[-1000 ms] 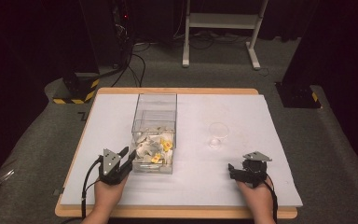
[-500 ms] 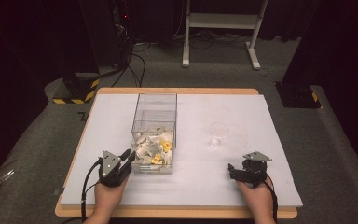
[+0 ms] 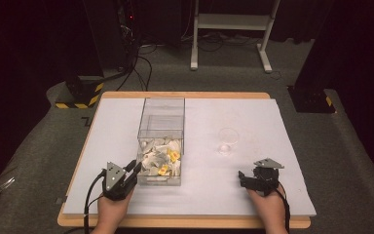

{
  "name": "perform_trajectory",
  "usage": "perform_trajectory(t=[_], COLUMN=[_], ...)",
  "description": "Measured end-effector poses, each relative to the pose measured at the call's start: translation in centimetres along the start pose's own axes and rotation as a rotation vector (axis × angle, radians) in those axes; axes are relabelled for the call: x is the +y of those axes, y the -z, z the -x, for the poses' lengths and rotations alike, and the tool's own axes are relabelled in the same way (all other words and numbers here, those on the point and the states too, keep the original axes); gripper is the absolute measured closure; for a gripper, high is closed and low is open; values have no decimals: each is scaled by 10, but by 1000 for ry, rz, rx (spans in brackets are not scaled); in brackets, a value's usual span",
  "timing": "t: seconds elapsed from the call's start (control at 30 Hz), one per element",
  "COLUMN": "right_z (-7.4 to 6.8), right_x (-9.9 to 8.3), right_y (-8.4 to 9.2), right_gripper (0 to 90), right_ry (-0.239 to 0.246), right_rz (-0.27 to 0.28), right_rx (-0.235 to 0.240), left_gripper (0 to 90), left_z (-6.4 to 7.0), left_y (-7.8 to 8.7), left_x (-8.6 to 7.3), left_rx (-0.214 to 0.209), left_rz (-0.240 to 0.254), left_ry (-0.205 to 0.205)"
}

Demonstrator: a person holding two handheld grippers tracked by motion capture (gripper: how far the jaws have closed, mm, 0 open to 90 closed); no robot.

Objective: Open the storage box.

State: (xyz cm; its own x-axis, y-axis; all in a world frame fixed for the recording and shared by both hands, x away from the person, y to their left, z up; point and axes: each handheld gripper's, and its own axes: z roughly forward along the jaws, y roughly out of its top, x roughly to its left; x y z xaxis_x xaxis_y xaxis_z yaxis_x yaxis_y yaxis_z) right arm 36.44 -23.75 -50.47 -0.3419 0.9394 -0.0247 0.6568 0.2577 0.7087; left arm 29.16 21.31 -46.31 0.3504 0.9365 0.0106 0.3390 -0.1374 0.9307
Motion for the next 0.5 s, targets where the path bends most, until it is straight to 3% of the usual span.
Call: perform_trajectory(t=[0.4,0.5], right_z=[0,0], right_x=[0,0], right_y=[0,0], right_gripper=[123,123], right_ry=[0,0], right_rz=[1,0], right_rx=[0,0], left_gripper=[746,727], left_z=[2,1], left_y=[3,3], left_x=[0,2], left_rx=[5,8], left_rz=[-10,-12], left_ry=[1,-40])
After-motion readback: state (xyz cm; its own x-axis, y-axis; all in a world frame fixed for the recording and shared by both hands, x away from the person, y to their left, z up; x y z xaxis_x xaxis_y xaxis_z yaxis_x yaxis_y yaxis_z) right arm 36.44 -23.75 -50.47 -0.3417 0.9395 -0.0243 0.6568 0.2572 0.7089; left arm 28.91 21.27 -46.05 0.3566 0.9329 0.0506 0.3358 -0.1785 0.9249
